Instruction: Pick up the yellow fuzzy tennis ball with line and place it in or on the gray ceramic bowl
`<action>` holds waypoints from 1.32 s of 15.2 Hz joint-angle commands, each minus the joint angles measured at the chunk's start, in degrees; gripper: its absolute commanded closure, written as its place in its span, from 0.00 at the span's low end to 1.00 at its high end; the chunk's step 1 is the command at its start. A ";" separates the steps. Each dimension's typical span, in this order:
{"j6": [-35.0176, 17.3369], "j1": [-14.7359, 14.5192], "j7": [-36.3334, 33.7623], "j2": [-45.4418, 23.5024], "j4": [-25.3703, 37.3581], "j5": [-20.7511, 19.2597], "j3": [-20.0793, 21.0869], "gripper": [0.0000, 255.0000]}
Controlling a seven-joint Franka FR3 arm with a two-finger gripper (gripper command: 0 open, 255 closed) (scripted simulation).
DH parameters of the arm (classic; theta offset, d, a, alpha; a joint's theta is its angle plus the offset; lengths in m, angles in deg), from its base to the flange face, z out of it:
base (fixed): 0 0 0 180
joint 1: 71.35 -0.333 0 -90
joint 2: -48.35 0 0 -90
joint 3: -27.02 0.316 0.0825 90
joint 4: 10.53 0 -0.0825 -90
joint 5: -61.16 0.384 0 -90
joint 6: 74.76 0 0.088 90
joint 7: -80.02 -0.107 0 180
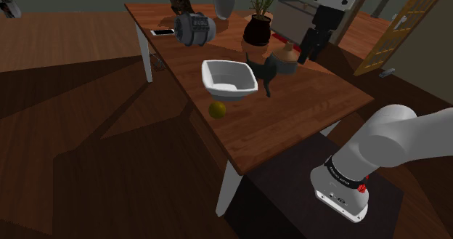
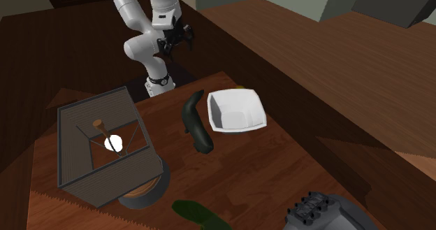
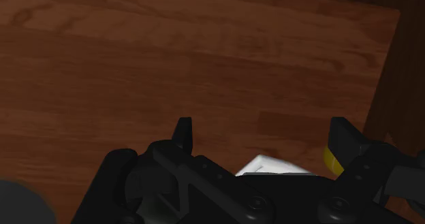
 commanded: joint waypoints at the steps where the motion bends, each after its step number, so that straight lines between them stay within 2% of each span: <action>1: 0.00 0.00 0.00 0.00 0.00 0.00 0.00 0.00; 6: -9.48 -1.29 -6.66 -2.37 -4.70 3.54 5.52 0.00; 11: -19.48 -2.61 -13.20 -7.53 -7.08 6.44 11.10 0.00; 16: -29.55 -3.36 -19.94 -15.26 -6.99 7.90 16.67 0.00; 20: -37.21 -3.29 -25.98 -22.95 -5.17 7.21 20.98 0.00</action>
